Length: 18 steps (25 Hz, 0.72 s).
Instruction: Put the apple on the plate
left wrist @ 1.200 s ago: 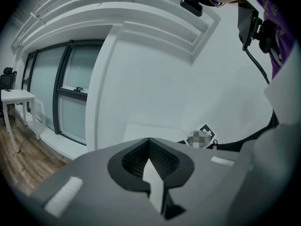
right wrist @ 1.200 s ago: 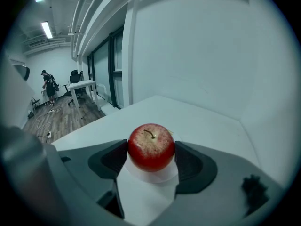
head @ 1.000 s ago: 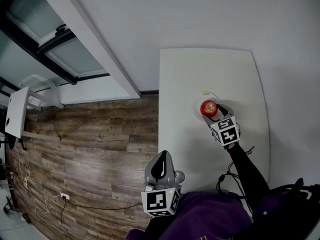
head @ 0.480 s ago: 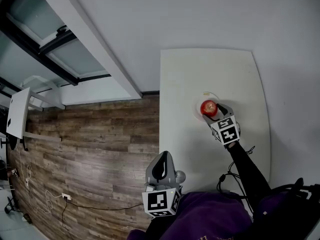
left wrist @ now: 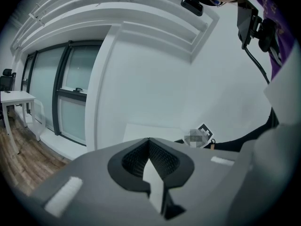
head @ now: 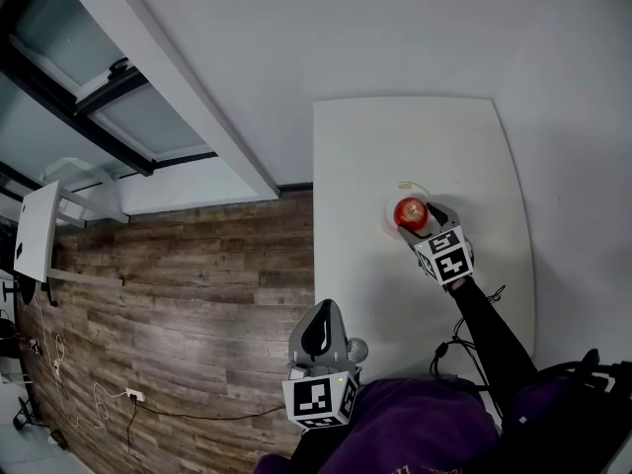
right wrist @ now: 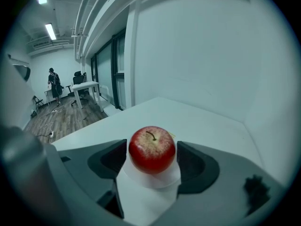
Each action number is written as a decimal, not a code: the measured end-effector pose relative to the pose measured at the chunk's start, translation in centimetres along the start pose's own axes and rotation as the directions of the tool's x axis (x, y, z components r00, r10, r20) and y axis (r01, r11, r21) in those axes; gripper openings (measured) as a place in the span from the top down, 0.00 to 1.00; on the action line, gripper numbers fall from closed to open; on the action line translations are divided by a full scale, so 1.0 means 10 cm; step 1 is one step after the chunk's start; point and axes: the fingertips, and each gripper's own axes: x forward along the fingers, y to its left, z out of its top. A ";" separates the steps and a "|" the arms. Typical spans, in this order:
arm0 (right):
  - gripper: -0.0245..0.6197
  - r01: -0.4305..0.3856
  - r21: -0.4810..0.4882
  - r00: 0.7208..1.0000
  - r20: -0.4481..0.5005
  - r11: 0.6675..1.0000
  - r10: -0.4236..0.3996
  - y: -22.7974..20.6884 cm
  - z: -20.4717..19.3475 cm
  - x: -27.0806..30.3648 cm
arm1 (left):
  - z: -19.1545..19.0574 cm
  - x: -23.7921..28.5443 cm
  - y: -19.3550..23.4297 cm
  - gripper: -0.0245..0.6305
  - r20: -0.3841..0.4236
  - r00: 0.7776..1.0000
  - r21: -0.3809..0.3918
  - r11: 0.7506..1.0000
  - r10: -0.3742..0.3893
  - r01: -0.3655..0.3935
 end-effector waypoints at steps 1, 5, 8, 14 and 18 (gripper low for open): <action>0.45 0.001 -0.001 1.000 0.002 1.000 -0.001 0.00 0.01 -0.01 | 0.00 0.00 0.01 0.95 0.001 1.000 0.000 1.000 0.000 0.000; 0.45 0.005 -0.006 1.000 0.012 1.000 -0.005 -0.02 0.05 -0.06 | 0.02 0.00 0.01 0.95 0.007 1.000 0.000 1.000 -0.004 0.004; 0.45 0.007 -0.003 1.000 0.015 1.000 -0.007 -0.03 0.06 -0.11 | 0.02 0.01 0.00 0.95 0.010 1.000 0.000 1.000 -0.014 0.014; 0.45 0.043 0.026 0.998 0.040 0.999 -0.044 -0.08 0.07 -0.31 | 0.03 0.04 -0.06 0.95 0.018 0.999 0.000 0.999 -0.038 0.038; 0.45 0.037 0.057 0.997 0.060 0.998 -0.041 -0.03 0.10 -0.48 | 0.06 0.07 -0.11 0.95 0.028 0.998 0.005 0.998 -0.063 0.063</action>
